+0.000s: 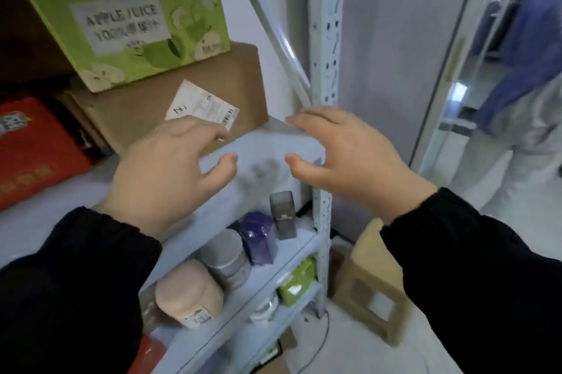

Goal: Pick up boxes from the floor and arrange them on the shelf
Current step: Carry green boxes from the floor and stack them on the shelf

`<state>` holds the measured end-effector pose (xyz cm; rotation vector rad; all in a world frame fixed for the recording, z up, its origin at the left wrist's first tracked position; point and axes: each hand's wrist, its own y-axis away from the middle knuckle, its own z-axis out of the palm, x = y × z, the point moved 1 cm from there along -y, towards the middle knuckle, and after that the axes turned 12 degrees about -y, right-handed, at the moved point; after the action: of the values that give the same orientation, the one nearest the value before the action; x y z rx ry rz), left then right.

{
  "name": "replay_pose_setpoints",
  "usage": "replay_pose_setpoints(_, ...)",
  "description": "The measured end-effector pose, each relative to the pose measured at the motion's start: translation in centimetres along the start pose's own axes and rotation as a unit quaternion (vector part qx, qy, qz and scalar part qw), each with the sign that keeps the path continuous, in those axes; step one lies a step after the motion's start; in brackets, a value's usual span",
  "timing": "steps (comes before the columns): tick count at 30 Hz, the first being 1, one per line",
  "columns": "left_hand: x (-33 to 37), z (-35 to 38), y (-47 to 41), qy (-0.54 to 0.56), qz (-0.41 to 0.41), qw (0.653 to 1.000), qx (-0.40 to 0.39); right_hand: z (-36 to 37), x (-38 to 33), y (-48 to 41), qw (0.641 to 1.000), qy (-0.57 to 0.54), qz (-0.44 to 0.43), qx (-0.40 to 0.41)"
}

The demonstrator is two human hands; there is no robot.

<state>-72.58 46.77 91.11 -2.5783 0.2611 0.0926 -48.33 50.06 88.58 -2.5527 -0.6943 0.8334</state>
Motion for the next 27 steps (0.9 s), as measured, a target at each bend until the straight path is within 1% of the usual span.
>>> replay_pose_setpoints(3,3.6,1.3,0.8,0.057,0.077,0.995,-0.021,-1.2,0.4,6.9,0.995,0.041,0.089,0.015)
replay_pose_setpoints(6,8.3,2.9,2.5,0.113,0.167,0.978,-0.045,-2.4,0.3,14.9,0.979,0.068,0.185,0.044)
replay_pose_setpoints(9,14.6,4.2,4.8,0.153,0.259,0.951,-0.064,-4.0,0.0,23.3,0.95,0.092,0.291,0.068)
replay_pose_setpoints(11,19.7,4.3,6.6,0.18,0.327,0.925,-0.071,-5.3,-0.4,29.2,0.925,0.106,0.356,0.083)
replay_pose_setpoints(14,28.0,3.7,10.0,0.221,0.418,0.878,-0.076,-7.3,-1.2,38.4,0.877,0.12,0.448,0.126)
replay_pose_setpoints(19,41.7,1.8,17.0,0.262,0.556,0.784,-0.089,-9.7,-3.1,53.1,0.778,0.139,0.569,0.229)
replay_pose_setpoints(22,48.7,0.4,21.4,0.271,0.615,0.734,-0.098,-10.6,-4.8,60.6,0.717,0.139,0.631,0.262)
replay_pose_setpoints(24,52.6,-0.3,24.0,0.271,0.649,0.704,-0.101,-11.3,-5.9,64.8,0.686,0.14,0.659,0.276)
replay_pose_setpoints(27,57.2,-1.4,26.9,0.273,0.676,0.674,-0.119,-12.4,-7.2,69.8,0.643,0.146,0.694,0.289)
